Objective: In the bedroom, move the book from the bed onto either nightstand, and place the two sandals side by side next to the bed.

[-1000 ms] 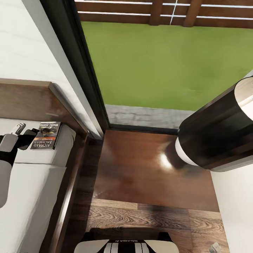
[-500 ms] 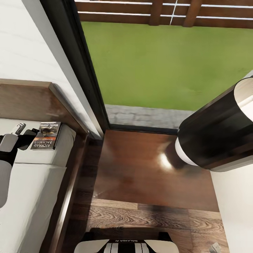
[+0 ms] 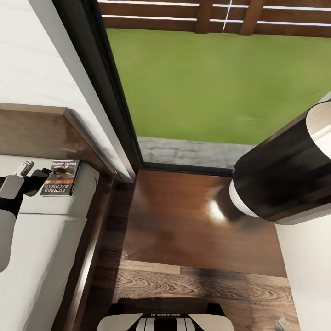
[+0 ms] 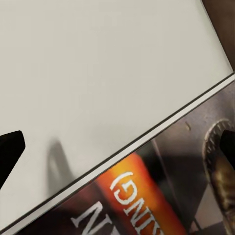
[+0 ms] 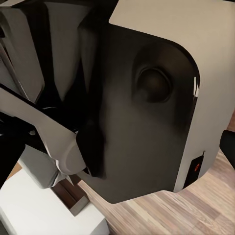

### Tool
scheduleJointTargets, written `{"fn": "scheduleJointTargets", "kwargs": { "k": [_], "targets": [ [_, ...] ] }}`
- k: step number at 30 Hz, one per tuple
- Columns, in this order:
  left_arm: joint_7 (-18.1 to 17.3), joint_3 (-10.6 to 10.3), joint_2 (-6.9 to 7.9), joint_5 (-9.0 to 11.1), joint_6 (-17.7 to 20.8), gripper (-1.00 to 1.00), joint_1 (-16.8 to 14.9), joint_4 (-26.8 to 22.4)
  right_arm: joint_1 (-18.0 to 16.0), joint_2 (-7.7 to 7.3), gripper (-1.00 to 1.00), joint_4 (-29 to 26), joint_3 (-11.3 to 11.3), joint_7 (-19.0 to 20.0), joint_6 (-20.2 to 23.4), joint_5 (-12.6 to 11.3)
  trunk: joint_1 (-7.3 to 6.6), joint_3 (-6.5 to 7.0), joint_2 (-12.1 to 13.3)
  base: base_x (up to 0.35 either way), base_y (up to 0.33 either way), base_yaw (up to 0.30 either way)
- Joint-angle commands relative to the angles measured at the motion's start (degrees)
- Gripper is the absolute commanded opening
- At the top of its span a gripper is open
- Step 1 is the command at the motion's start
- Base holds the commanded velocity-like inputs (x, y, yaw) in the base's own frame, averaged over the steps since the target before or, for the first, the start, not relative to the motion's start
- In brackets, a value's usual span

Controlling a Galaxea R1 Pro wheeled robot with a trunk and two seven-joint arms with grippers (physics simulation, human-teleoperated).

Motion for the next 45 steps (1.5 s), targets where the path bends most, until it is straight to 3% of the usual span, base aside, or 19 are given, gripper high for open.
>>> {"fn": "scheduleJointTargets", "kwargs": {
  "k": [1, 30, 45],
  "targets": [
    [0.43, 0.10, -0.01, 0.60, 0.22, 1.00, -0.01, -0.11, -0.01, 0.01, 1.00, -0.05, -0.48, 0.26, 0.50, 0.38, 0.00, -0.03, -0.01, 0.000, 0.000, 0.000],
    [0.43, 0.10, -0.10, 0.60, 0.19, 1.00, -0.01, 1.01, -0.01, 0.01, 1.00, -0.04, -0.47, 0.30, 0.50, 0.38, 0.00, -0.02, -0.01, -0.033, 0.000, -0.001],
    [0.43, 0.10, -0.10, 0.60, 0.14, 1.00, -0.01, 1.04, -0.01, 0.01, 1.00, -0.04, -0.48, 0.31, 0.50, 0.39, 0.00, 0.27, -0.01, 0.000, 0.000, -0.113]
  ]
}}
